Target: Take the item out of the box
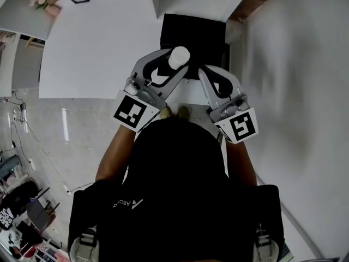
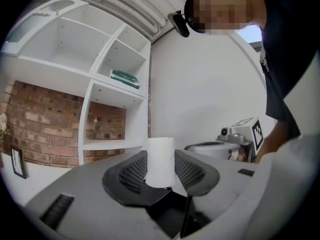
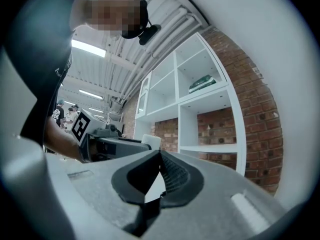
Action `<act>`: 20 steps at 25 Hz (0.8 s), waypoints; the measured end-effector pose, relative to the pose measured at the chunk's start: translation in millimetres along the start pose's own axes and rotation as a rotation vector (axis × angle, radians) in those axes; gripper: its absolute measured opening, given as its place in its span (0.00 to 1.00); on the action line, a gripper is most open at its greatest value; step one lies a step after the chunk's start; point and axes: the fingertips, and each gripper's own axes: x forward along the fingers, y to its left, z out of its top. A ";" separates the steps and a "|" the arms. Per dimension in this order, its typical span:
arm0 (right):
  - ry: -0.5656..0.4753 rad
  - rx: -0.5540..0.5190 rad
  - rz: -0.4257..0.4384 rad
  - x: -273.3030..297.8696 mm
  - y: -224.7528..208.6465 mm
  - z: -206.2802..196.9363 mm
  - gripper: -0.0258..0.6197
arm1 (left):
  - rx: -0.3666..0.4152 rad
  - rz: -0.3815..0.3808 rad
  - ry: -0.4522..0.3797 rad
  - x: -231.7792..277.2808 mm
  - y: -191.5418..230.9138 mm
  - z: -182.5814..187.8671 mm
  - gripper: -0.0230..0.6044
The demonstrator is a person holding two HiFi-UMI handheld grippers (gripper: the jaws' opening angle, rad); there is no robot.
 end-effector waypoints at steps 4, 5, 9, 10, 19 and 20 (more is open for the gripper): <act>0.009 0.000 -0.005 -3.9 8.8 5.6 0.04 | -0.009 -0.019 -0.039 -5.9 -10.5 8.6 0.31; 0.003 -0.010 -0.005 -5.1 9.9 7.1 0.04 | -0.009 -0.024 -0.045 -7.3 -12.3 10.1 0.31; 0.010 0.004 -0.013 -9.9 12.5 8.4 0.04 | -0.004 -0.022 -0.063 -11.9 -14.3 14.9 0.31; 0.005 0.002 -0.016 -11.7 12.1 8.8 0.04 | -0.003 -0.021 -0.067 -12.9 -14.9 15.5 0.31; -0.005 0.005 -0.027 -18.0 14.3 12.5 0.04 | 0.002 -0.015 -0.071 -20.2 -19.3 18.7 0.31; -0.004 0.003 -0.026 -18.3 14.6 11.6 0.04 | 0.003 -0.014 -0.071 -20.7 -19.6 18.9 0.31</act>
